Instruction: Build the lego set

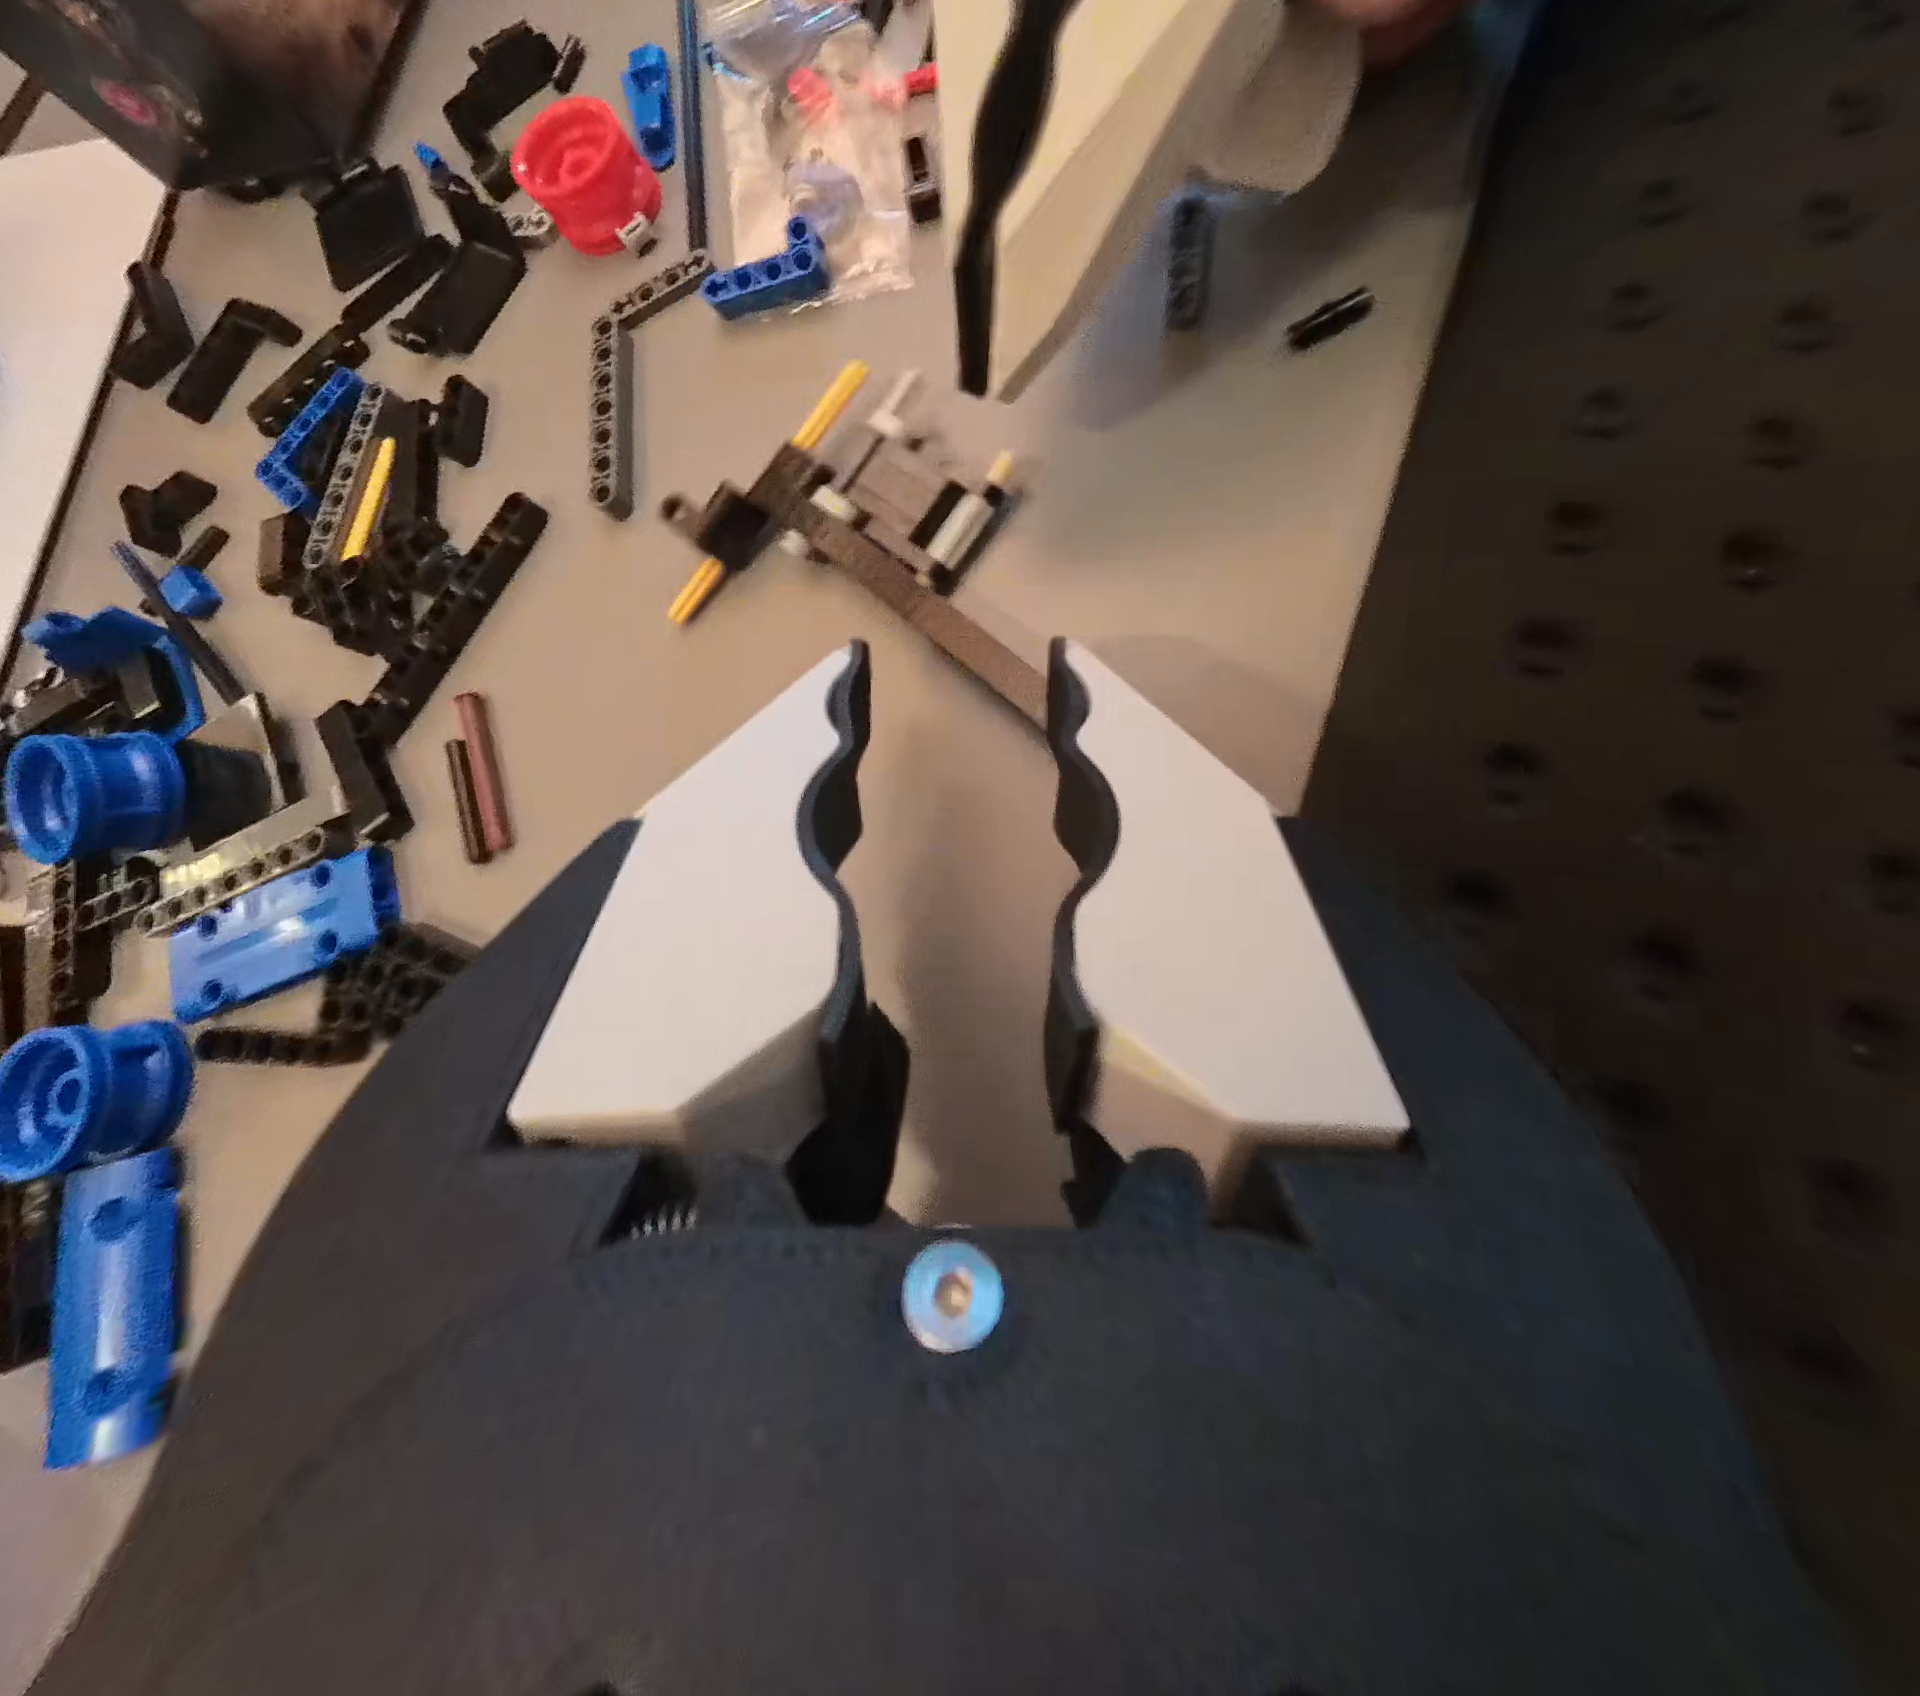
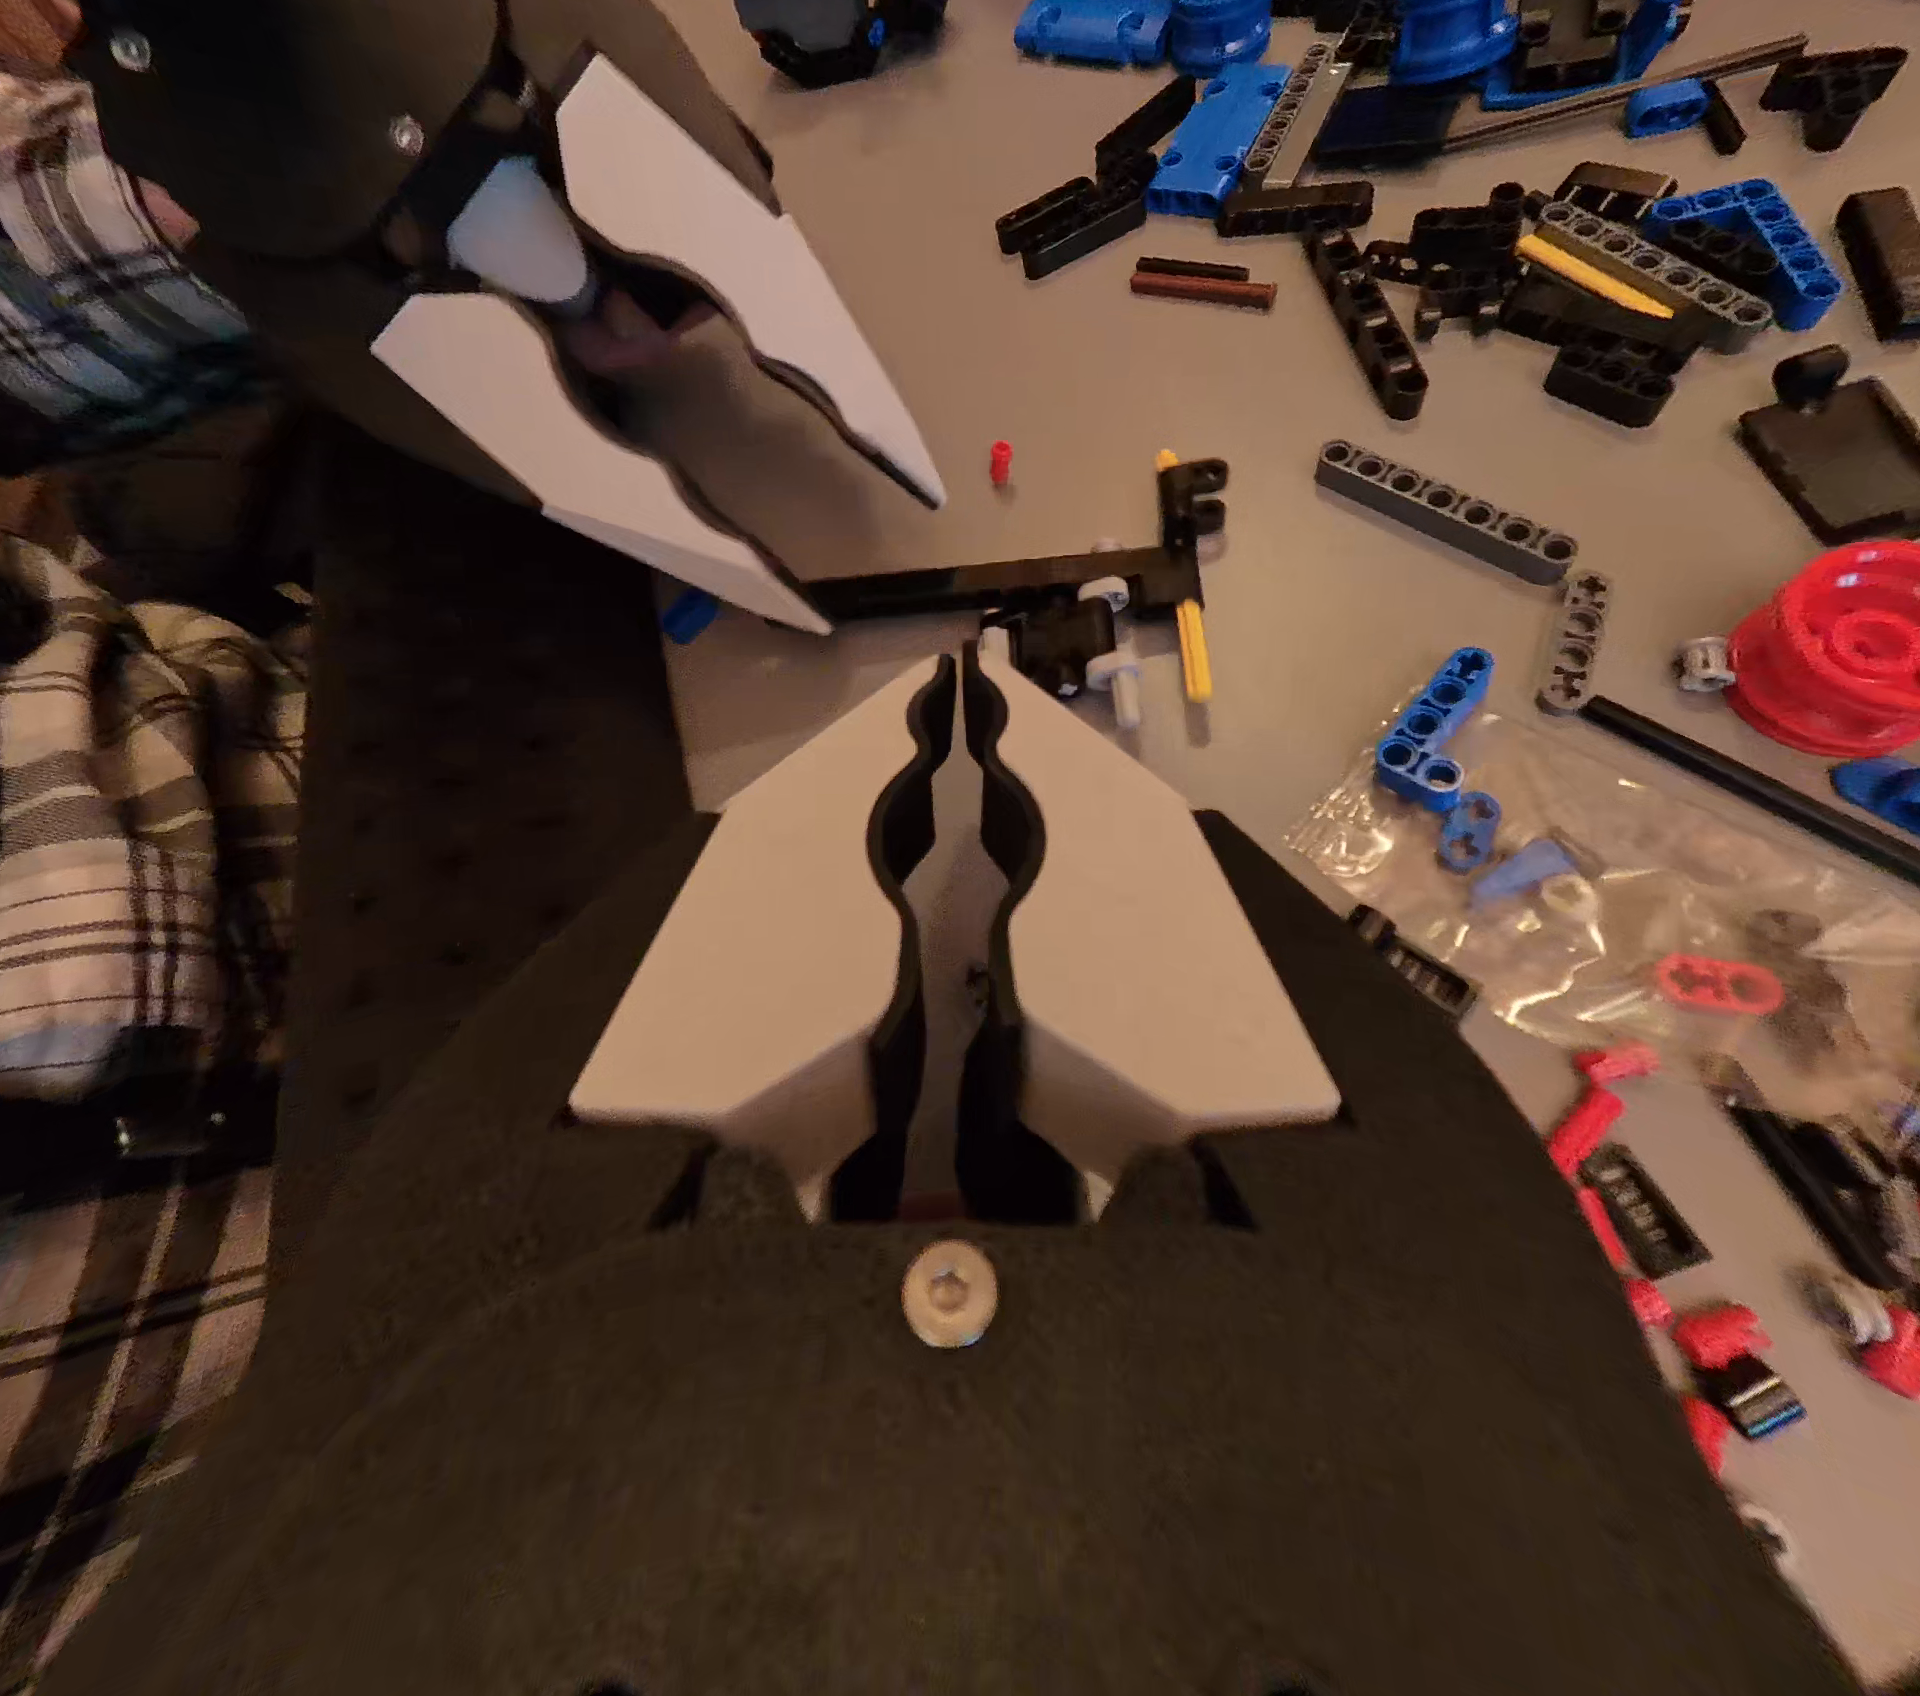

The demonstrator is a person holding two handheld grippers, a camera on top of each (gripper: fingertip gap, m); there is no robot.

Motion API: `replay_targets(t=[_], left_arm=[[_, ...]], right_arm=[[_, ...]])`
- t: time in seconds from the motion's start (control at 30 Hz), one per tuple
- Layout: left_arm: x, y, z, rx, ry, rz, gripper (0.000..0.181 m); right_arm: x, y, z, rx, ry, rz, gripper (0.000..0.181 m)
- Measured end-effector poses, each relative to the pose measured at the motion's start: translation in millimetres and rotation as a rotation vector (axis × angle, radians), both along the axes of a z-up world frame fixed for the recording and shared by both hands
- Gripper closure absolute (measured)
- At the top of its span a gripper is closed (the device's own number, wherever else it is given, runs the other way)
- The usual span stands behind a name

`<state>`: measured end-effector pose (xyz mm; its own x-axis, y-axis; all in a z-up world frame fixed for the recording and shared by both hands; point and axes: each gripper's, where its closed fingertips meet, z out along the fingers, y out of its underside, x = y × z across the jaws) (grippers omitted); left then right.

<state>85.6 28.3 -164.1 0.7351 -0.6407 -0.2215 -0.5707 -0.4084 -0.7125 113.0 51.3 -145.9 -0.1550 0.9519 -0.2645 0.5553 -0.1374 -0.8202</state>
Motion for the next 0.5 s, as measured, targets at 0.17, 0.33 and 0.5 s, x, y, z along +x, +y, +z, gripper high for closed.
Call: replay_targets(t=[0.17, 0.33, 0.5], left_arm=[[-31, 11, 7, -0.041, -0.028, 0.033, 0.152], [-72, 10, 7, -0.082, 0.018, 0.077, 0.15], [-102, 4, -5, -0.14, 0.104, 0.127, 0.149]], right_arm=[[1, 7, 2, 0.059, 0.005, -0.016, 0.181], [2, 7, 0, 0.062, 0.008, -0.025, 0.18], [-1, 3, 1, 0.067, 0.01, -0.013, 0.18]])
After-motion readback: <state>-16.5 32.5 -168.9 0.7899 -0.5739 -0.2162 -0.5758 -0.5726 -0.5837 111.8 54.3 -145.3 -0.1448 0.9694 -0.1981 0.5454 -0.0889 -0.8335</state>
